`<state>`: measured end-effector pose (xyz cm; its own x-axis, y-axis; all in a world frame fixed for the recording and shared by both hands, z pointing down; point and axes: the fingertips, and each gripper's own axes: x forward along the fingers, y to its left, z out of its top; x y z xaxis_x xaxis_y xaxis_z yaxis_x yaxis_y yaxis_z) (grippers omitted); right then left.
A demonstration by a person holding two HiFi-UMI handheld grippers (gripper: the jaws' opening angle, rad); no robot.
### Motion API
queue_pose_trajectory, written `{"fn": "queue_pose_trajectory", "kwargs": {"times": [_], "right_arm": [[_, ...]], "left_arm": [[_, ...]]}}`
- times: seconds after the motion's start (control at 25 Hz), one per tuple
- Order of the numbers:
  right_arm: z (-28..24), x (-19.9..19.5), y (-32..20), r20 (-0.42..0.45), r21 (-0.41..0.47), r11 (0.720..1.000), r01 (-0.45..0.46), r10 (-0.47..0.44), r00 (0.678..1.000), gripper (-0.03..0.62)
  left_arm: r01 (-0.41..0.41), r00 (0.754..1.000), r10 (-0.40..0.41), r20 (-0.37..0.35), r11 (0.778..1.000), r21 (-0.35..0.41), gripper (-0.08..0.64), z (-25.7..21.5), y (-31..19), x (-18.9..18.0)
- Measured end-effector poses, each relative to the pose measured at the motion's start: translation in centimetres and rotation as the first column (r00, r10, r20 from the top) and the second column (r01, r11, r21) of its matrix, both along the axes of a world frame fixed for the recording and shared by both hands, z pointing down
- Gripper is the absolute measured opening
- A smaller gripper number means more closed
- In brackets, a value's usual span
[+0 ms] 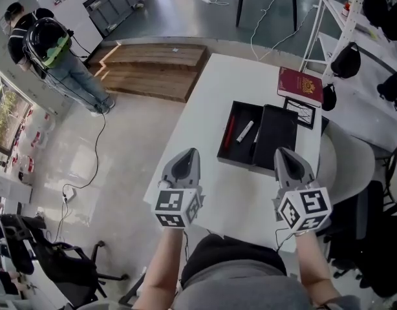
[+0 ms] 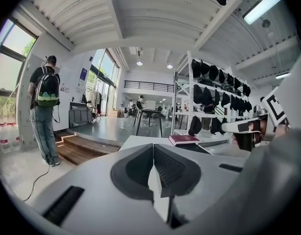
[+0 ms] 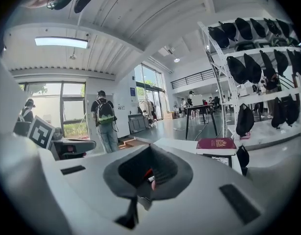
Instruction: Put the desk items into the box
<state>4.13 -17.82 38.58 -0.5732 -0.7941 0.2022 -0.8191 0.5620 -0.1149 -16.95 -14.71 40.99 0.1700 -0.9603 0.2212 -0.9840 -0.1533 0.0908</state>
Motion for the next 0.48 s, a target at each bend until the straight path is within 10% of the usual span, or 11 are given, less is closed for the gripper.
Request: {"fn": "queue_pose_trajectory", "kwargs": {"times": [0.48], "right_arm": [[0.13, -0.80, 0.31, 0.015, -0.003, 1.000, 0.021, -0.021, 1.000, 0.003]], "left_arm": [[0.004, 1.000, -0.004, -0.015, 1.000, 0.004, 0.008, 0.25, 0.66, -0.40]]}}
